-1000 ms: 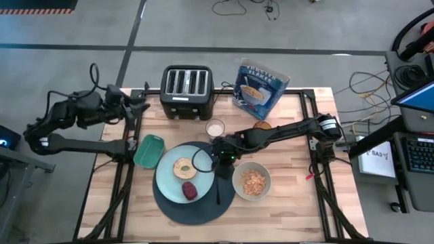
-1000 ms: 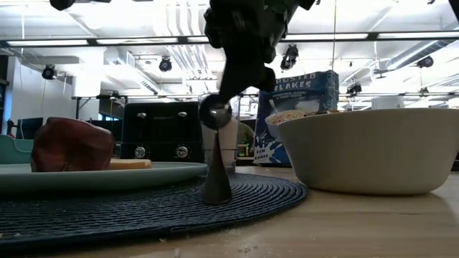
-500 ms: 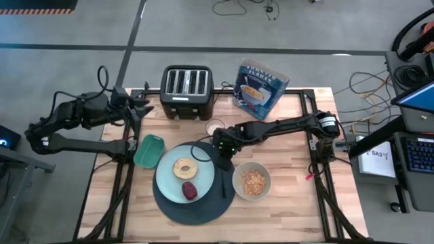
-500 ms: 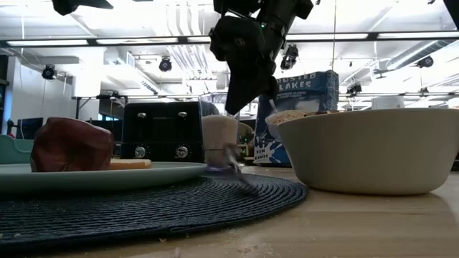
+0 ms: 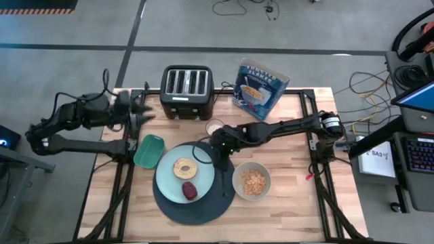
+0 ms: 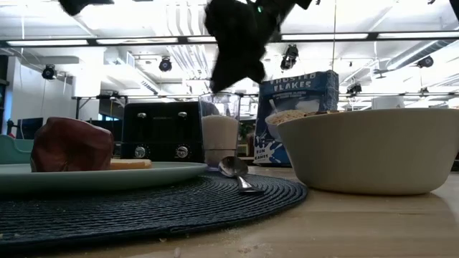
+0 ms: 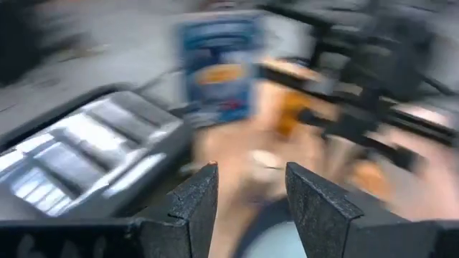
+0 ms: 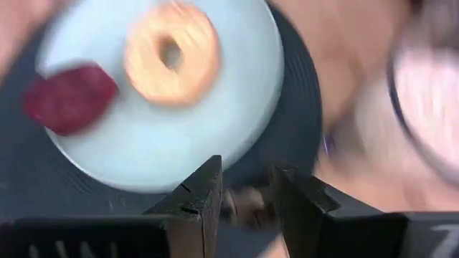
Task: Arrange a breakfast setting
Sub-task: Put the black spoon on the dark blue placemat to the right of the blue plate, then return to Home Position
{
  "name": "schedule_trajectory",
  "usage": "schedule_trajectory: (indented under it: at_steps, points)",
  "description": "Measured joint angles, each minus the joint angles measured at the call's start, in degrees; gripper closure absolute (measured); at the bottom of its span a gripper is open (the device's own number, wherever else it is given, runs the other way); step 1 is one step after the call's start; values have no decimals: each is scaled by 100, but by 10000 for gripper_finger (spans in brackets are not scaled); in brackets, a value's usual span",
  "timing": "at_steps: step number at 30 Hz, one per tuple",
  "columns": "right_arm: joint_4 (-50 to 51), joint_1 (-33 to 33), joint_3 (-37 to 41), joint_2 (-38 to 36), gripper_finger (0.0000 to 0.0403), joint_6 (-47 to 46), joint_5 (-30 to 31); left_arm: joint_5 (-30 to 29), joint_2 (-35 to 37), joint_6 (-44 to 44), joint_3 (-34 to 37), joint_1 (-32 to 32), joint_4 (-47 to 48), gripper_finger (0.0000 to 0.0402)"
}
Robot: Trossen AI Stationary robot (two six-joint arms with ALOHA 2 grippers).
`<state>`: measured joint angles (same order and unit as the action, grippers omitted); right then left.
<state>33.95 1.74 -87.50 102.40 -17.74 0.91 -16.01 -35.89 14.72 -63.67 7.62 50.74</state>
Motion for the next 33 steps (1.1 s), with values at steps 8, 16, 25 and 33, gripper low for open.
schedule_trajectory:
  at_steps: [8, 16, 25, 33]
  points:
    - [-466, -327, 30, -770, 317, 1109, 446, 3183, 1215, -724, 1721, 7, -2480, 299]
    - [277, -538, 37, -2051, 336, -1465, 2504, 2143, 2384, 2601, 2704, 9, -2210, 331]
    - [-945, 127, 1385, -3364, 337, 2411, 3318, 1383, 3349, 818, 3287, 9, -1987, 331]
    - [-2183, -438, 3262, -5064, 339, 1413, 971, 189, 3375, 847, 3108, 9, -1934, 331]
